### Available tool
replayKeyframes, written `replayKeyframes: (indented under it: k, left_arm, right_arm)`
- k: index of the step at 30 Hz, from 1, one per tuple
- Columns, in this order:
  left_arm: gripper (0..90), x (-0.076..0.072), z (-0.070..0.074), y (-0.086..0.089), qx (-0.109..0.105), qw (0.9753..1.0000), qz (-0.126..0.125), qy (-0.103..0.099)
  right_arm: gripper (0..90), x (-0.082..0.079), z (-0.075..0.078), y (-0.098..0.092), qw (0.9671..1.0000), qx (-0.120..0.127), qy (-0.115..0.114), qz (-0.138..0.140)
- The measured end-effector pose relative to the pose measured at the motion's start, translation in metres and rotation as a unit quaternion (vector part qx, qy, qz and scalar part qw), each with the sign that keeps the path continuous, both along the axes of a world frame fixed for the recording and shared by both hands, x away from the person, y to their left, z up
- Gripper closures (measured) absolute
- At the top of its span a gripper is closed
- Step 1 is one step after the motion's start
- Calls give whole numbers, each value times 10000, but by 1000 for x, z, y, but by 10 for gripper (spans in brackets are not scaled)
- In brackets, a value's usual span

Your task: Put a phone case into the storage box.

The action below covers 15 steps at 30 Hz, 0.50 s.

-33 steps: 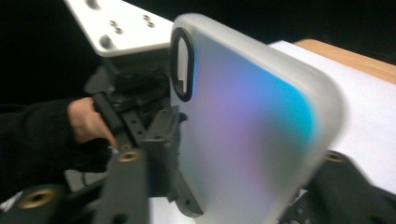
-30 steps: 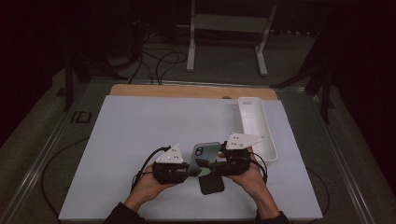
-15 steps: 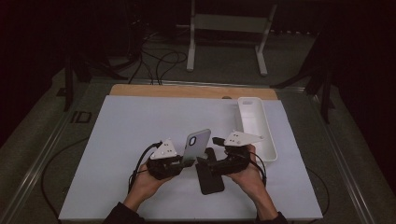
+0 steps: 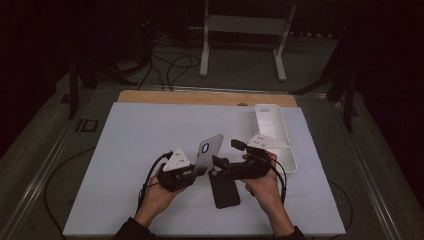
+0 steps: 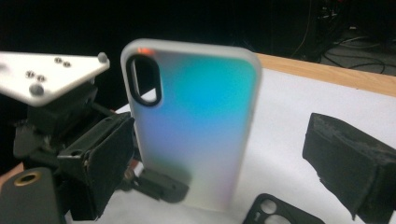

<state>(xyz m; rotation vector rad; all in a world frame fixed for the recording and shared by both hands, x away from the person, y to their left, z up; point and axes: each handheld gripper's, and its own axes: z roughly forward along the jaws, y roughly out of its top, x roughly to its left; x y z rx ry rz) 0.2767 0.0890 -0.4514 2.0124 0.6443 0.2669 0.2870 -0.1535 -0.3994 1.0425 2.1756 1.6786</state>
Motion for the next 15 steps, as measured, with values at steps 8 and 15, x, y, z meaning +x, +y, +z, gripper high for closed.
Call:
replayKeyframes:
  k: [8, 15]
  left_arm:
    - [811, -3, -3, -7, 109, 9999, 29, -41]
    - [811, -4, -7, -11, 54, 9999, 107, 21]
  right_arm:
    - [114, 0, 5, 24, 9998, -148, 41, -160]
    - [162, 2, 5, 32, 9986, -261, 74, -445]
